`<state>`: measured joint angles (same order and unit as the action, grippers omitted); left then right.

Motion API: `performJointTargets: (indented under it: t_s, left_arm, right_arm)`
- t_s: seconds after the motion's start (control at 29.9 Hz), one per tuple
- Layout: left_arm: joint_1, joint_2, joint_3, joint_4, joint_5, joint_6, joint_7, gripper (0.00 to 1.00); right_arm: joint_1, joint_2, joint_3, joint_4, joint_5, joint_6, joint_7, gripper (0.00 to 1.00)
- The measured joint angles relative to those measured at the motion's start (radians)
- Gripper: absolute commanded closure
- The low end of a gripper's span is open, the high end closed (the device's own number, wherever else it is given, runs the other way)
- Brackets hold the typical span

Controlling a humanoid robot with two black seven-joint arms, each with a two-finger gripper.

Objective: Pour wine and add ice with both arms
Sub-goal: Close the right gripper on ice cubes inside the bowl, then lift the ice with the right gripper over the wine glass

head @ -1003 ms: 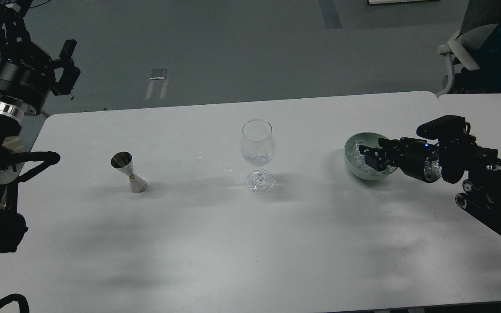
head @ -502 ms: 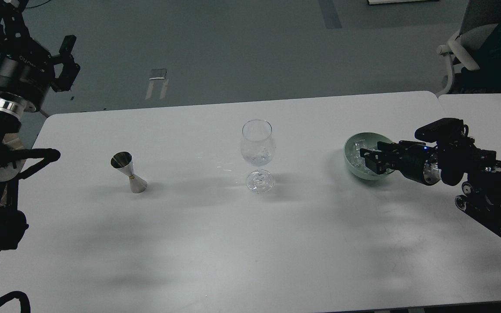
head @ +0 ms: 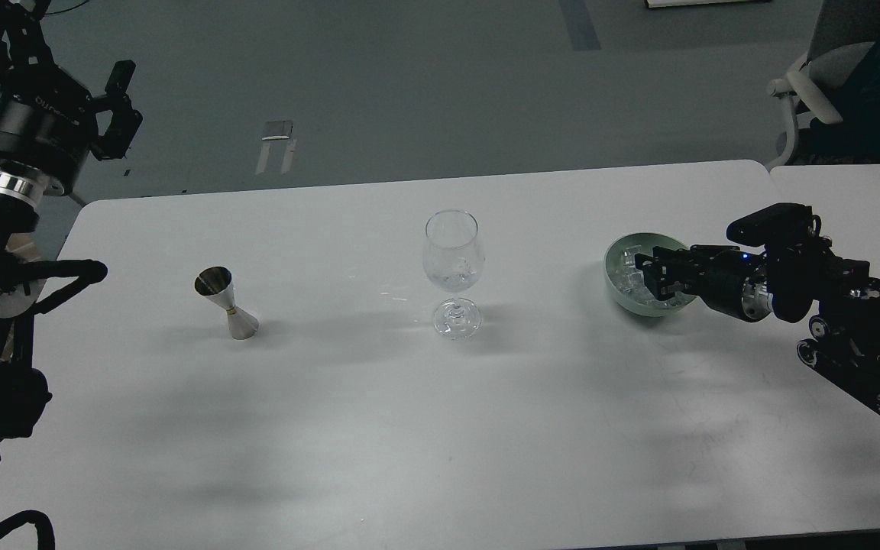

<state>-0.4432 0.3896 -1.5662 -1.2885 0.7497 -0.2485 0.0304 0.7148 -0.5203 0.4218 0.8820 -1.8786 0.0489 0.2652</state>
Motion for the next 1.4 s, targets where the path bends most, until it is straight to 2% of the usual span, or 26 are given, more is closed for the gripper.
performJointTargets:
  t_s: [0.2,0.3,0.6,0.77,0.9,1.1,1.4]
  left_arm:
    - [0.000,0.000,0.000,0.000,0.000,0.000,0.000,0.02]
    - [-0.001,0.000,0.000,0.000,0.000,0.000,0.000,0.02]
    - [-0.006,0.002,0.000,0.000,0.000,0.000,0.000,0.02]
    - [-0.008,-0.001,0.000,0.000,0.001,0.000,0.000,0.02]
    - [-0.007,-0.002,0.000,0.000,0.003,0.001,0.000,0.02]
    - [-0.005,0.001,0.002,0.000,0.005,0.002,0.001,0.02]
    - [-0.006,0.005,0.002,0.000,0.008,0.003,0.002,0.02]
  right_arm:
    - [0.007,-0.011,0.006,0.012,0.007,0.000,0.000,0.99]
    - [0.044,-0.053,0.009,0.047,0.016,0.000,0.000,0.99]
    - [0.215,-0.195,0.007,0.236,0.023,0.021,0.013,0.99]
    - [0.314,-0.214,0.002,0.340,0.027,0.090,0.022,0.99]
    - [0.385,-0.166,-0.016,0.367,0.028,0.133,0.025,0.99]
    - [0.478,-0.045,-0.104,0.368,0.030,0.144,0.028,0.99]
    - [0.520,0.096,-0.145,0.357,0.050,0.181,0.031,0.99]
